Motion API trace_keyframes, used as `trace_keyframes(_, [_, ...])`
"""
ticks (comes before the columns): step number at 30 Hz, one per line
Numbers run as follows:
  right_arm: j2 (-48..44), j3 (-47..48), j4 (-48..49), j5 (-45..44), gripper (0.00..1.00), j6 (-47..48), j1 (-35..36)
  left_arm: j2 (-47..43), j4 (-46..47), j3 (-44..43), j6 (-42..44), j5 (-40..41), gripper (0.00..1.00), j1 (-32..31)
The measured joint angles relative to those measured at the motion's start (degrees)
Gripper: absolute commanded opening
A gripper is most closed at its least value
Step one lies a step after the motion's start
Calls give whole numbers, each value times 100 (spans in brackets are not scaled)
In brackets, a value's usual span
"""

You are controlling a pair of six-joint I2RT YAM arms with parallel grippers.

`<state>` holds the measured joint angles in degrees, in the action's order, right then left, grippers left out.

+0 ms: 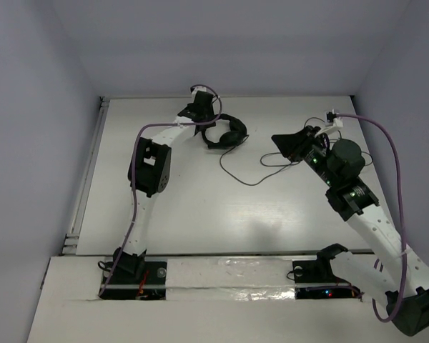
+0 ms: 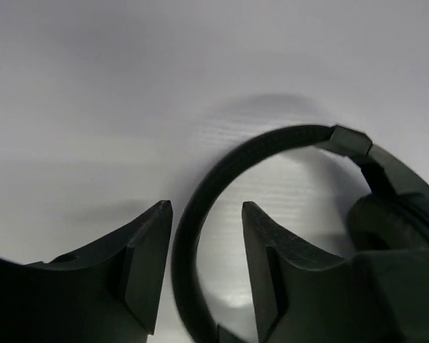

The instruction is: Wrap the headphones

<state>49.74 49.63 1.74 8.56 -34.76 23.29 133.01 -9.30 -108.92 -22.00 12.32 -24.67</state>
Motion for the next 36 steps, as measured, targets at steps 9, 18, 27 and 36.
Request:
trace_keyframes(9, [-61, 0, -4, -66, 28, 7, 0, 660, -407, -601, 205, -48, 36, 0])
trace_keyframes(18, [-94, 0, -4, -76, 28, 7, 2, 758, -522, -780, 323, -160, 0, 7])
trace_keyframes(27, [315, 0, 254, -50, 0, 168, 2, 127, -730, -151, 393, -514, 0, 85])
trace_keyframes(36, [1051, 20, 452, 658, 13, 1121, 2, -2205, -1751, -341, 761, -1073, 0, 175])
